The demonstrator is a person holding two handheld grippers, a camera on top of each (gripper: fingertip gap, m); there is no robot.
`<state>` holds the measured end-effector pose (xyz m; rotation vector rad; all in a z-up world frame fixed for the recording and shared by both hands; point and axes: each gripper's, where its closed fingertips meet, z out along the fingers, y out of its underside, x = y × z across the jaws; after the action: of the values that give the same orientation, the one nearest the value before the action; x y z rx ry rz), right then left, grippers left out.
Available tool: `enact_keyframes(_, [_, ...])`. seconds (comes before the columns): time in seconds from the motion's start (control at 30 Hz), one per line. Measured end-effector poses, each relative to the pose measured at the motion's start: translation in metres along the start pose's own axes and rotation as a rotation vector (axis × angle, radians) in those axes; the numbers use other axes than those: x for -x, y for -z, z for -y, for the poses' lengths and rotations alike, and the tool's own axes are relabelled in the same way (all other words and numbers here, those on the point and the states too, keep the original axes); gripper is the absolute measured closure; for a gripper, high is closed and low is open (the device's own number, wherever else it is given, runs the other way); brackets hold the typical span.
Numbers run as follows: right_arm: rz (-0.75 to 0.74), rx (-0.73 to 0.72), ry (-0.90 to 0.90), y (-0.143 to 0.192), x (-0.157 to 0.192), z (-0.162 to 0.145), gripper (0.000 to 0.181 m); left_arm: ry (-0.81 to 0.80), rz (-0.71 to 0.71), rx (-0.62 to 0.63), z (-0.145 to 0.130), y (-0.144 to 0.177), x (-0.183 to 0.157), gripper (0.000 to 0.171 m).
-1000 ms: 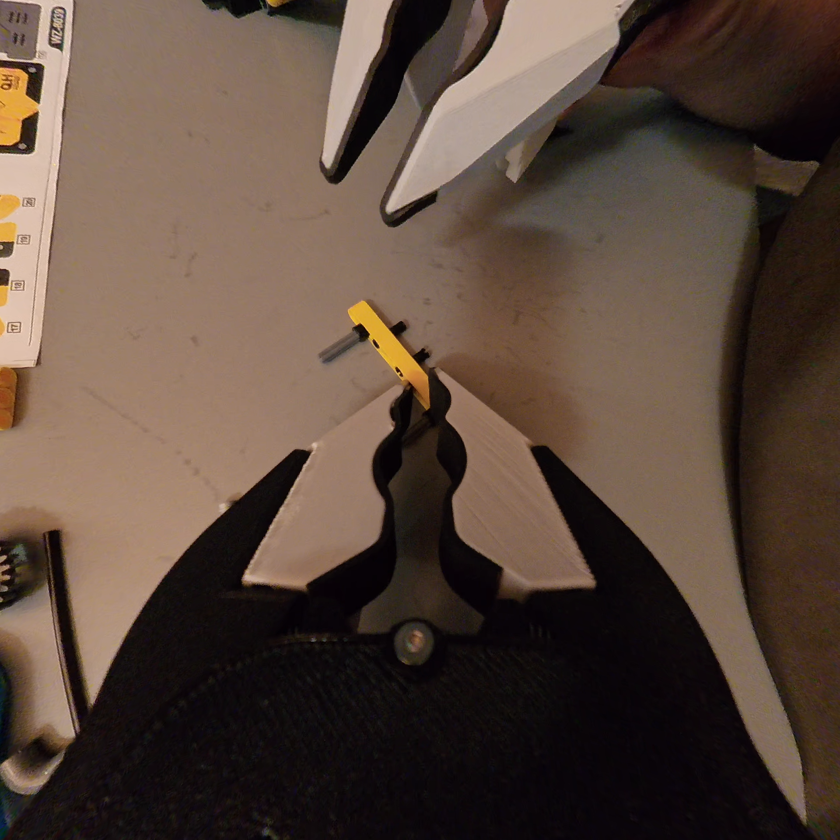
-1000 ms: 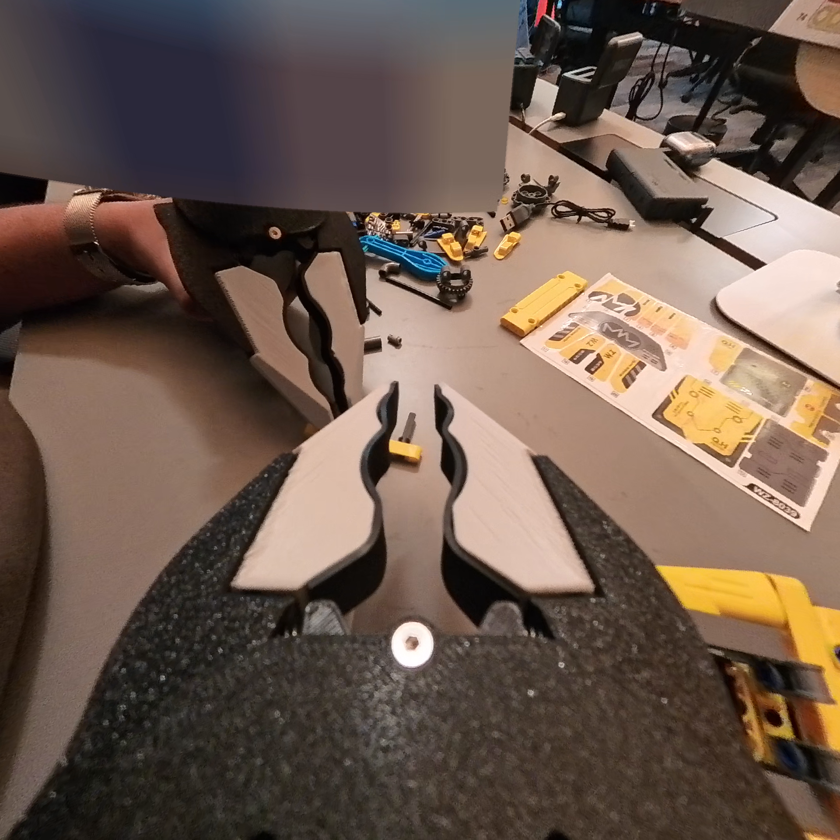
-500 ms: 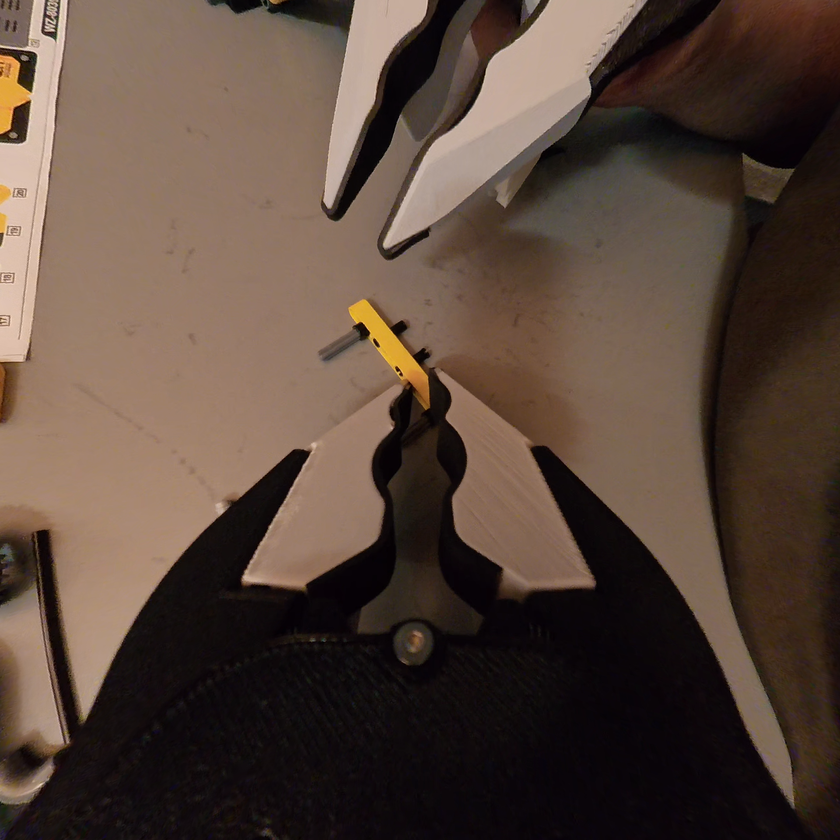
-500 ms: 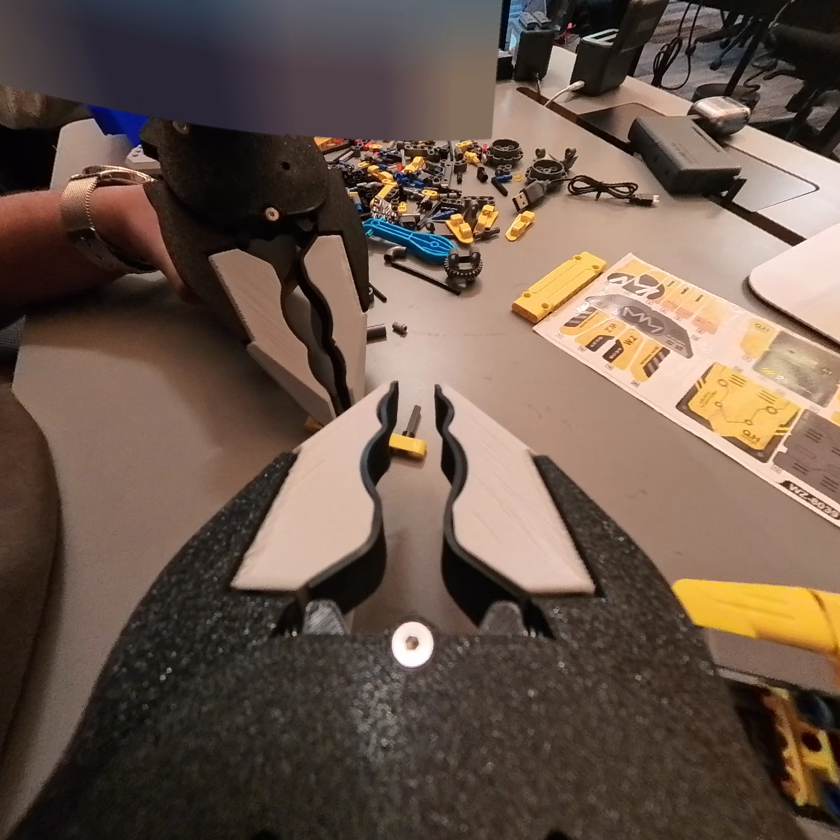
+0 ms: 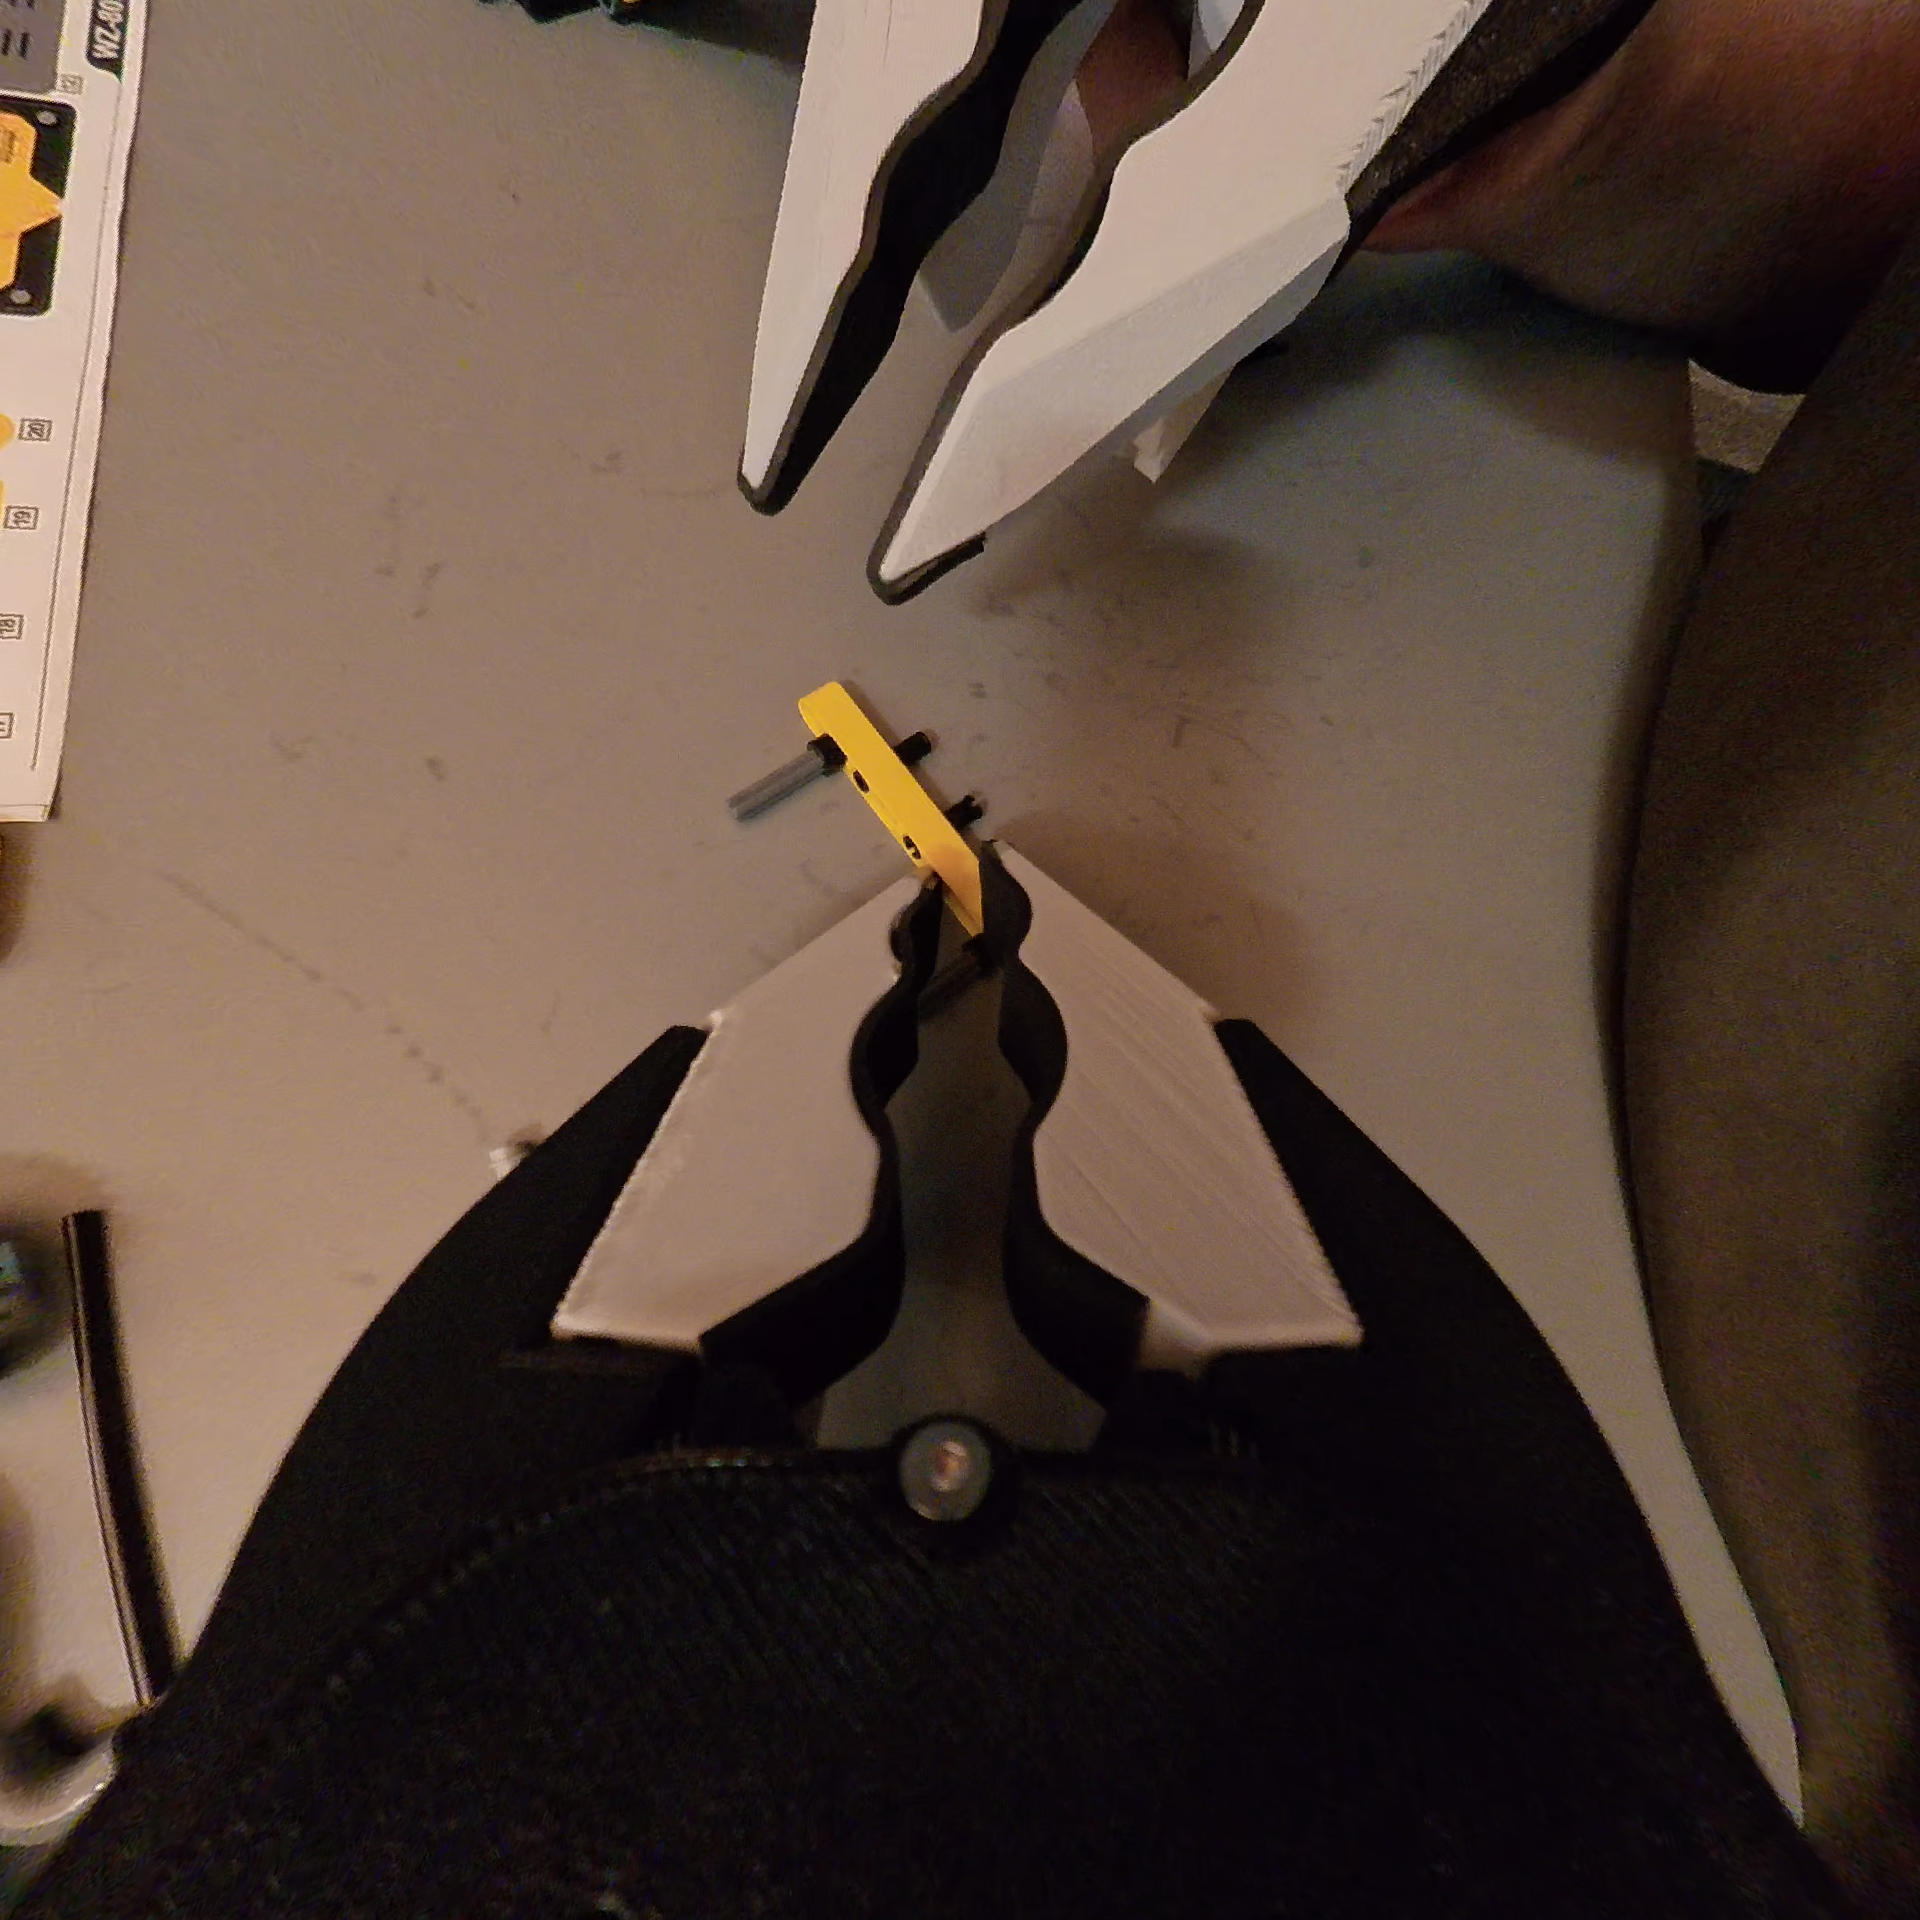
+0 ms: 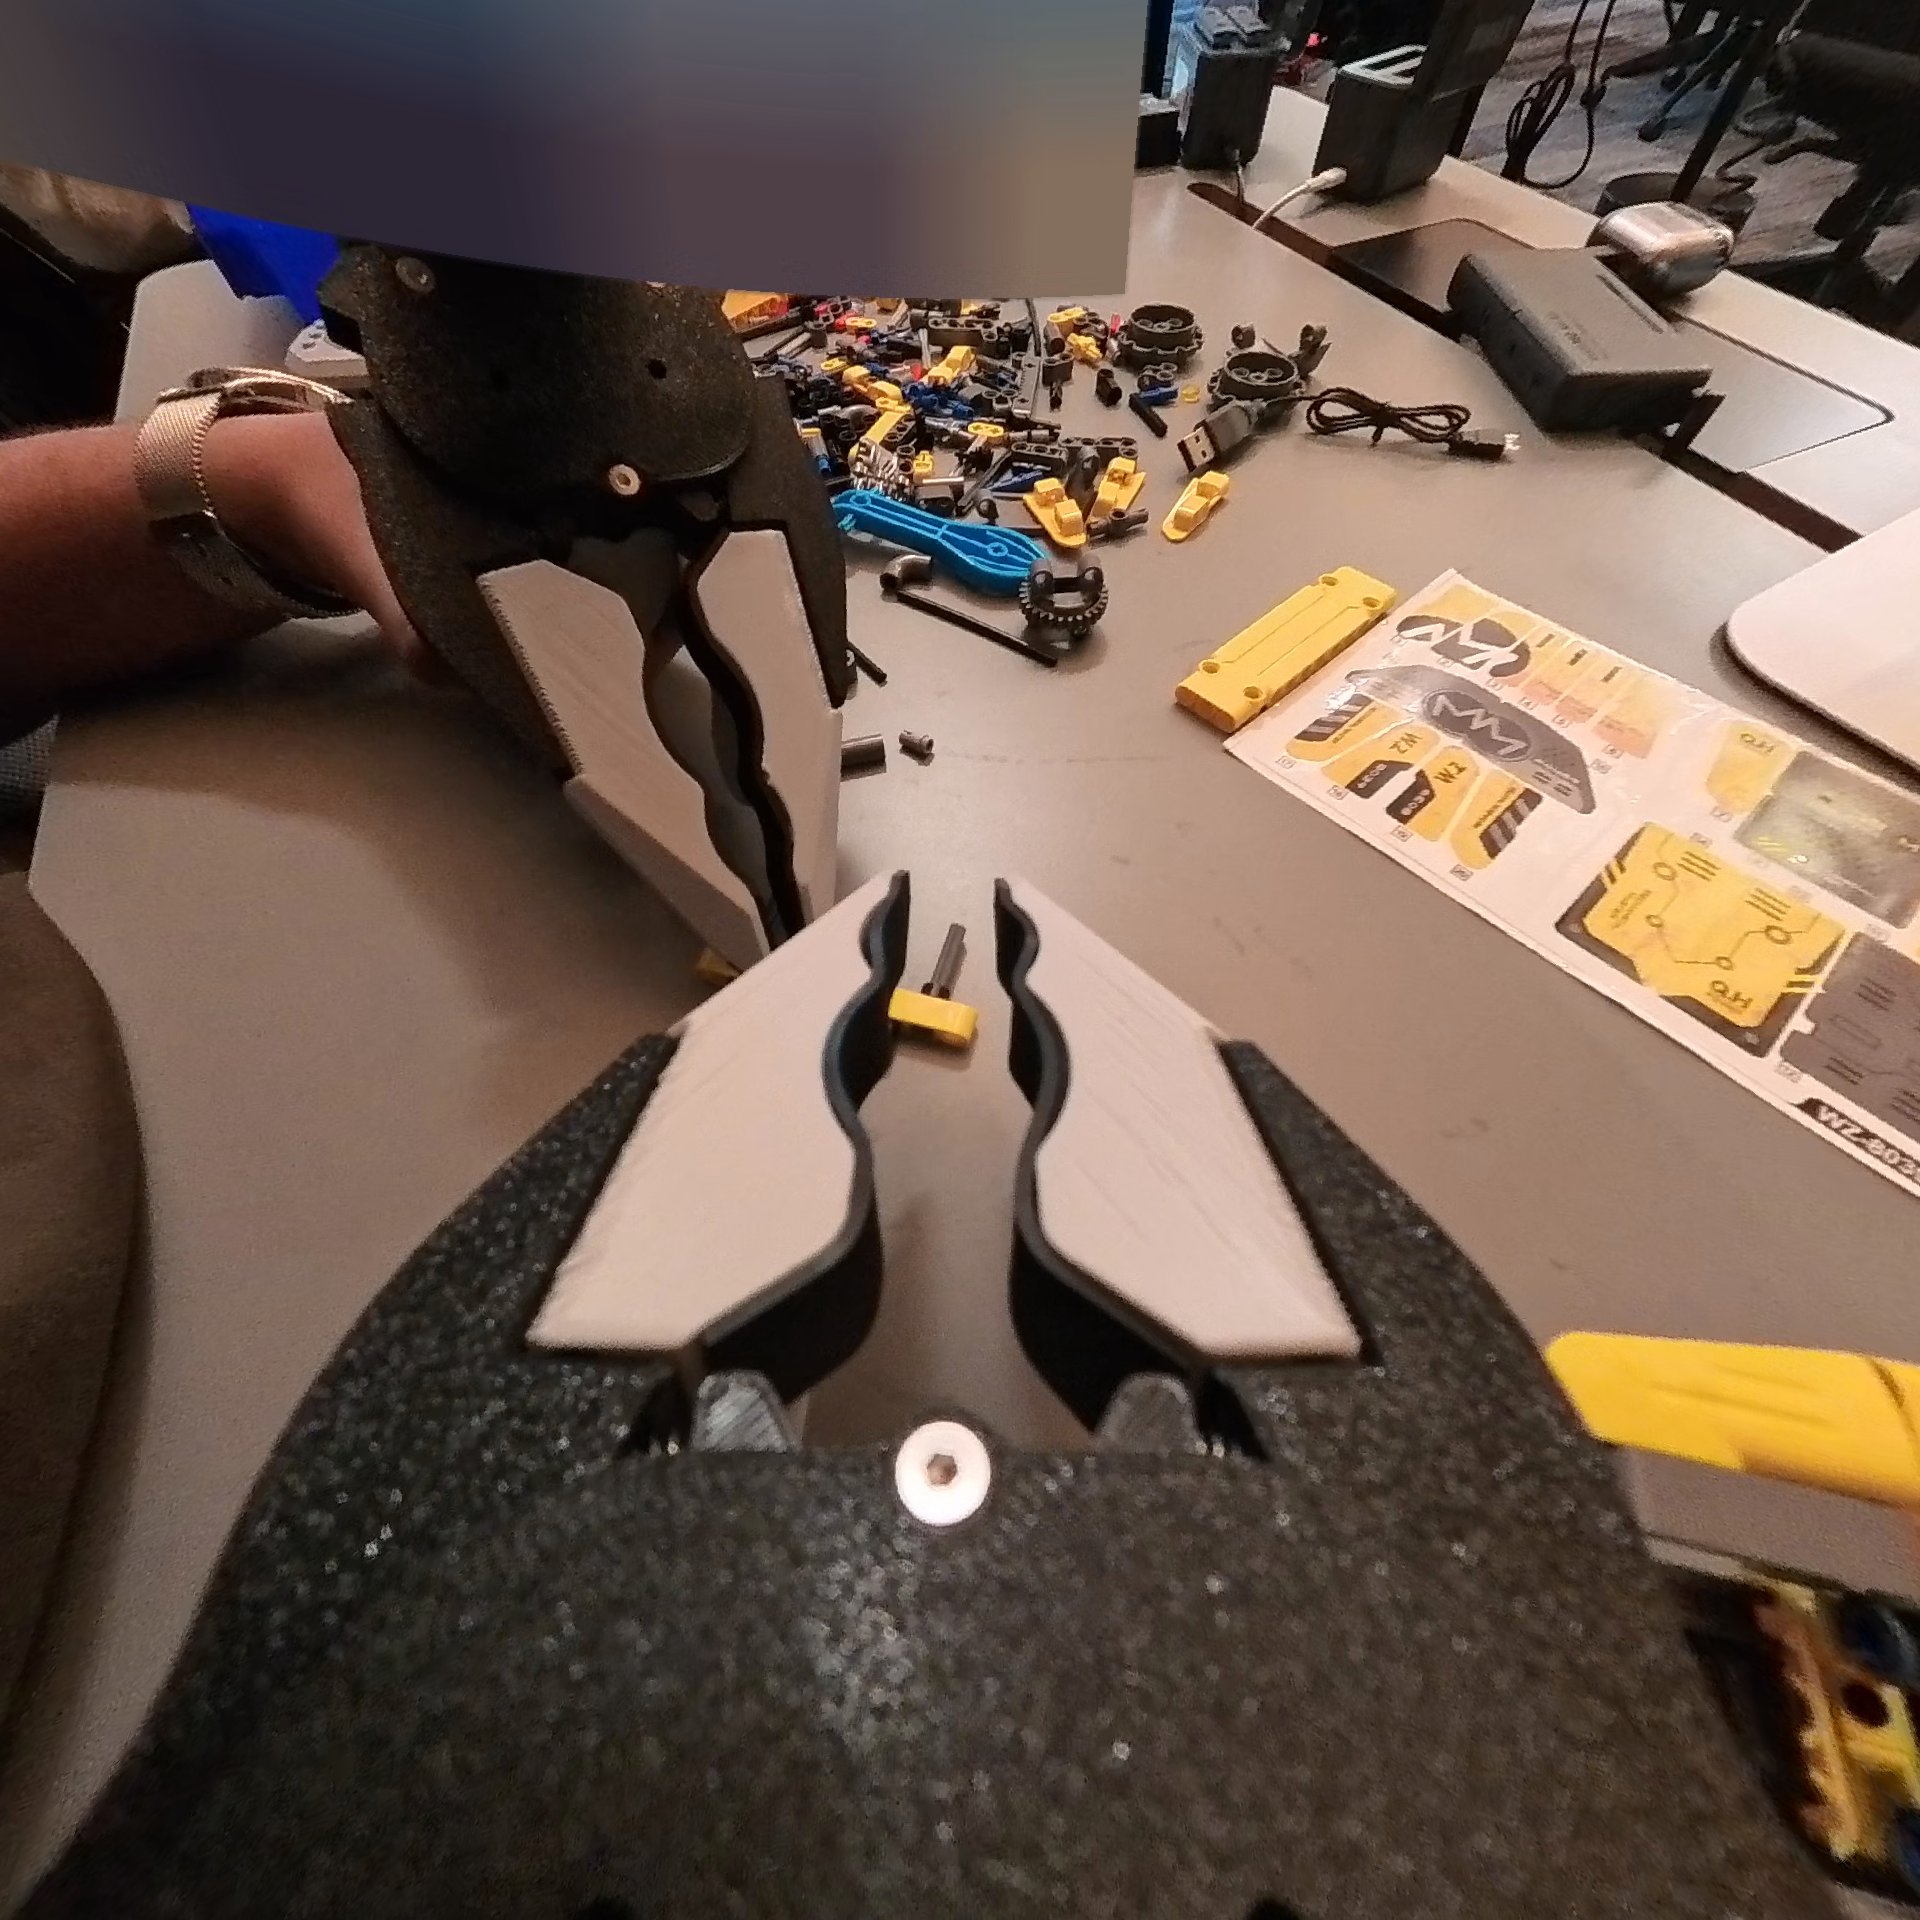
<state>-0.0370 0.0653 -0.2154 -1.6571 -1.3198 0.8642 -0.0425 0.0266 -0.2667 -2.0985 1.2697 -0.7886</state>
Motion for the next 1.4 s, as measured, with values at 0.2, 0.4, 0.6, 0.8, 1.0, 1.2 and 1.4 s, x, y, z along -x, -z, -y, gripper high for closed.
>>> enact_keyframes(0.2, [0.0,0.004,0.003,-0.001,0.0,-0.001,0.165,0.0,0.001,0.0,0.0,0.0,0.0,0.163])
enact_keyframes(0.4, [0.0,0.006,0.007,-0.001,0.001,-0.001,0.165,0.0,0.002,0.0,0.0,0.0,0.0,0.162])
enact_keyframes(0.6, [-0.003,0.003,0.013,0.0,0.001,0.0,0.165,0.007,0.001,-0.001,0.0,0.0,0.0,0.162])
enact_keyframes(0.8, [-0.009,-0.004,0.002,0.003,-0.002,-0.001,0.166,0.054,-0.041,-0.004,0.0,0.0,-0.005,0.155])
enact_keyframes(1.0, [-0.045,0.02,0.045,0.004,-0.005,-0.005,0.166,0.121,-0.171,-0.009,0.001,0.002,-0.02,0.147])
enact_keyframes(1.2, [-0.048,0.015,0.06,0.006,-0.003,-0.003,0.166,0.126,-0.245,-0.028,0.006,0.002,-0.033,0.142])
enact_keyframes(1.4, [-0.082,-0.042,0.116,0.016,-0.001,0.012,0.166,0.096,-0.292,-0.1,0.02,0.007,-0.045,0.133])
